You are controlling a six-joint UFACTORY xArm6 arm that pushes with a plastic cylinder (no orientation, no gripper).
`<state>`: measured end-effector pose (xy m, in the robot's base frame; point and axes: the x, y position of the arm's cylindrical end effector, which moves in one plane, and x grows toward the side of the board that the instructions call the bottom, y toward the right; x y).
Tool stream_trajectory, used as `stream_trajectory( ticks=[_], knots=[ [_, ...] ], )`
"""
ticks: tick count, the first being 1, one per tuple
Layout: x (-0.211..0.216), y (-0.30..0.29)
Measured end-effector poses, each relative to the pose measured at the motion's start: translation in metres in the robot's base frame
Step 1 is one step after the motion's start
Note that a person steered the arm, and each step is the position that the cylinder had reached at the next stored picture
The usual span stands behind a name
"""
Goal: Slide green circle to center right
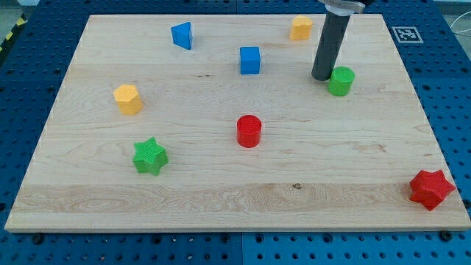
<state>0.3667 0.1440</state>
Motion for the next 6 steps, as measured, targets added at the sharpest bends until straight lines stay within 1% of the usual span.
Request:
stream_trajectory(
  ticks=[2, 3, 5, 6],
  knots=[
    [0.003, 0.031],
    [0.018, 0.034],
    [0.028, 0.077],
    [0.047, 0.086]
  ],
)
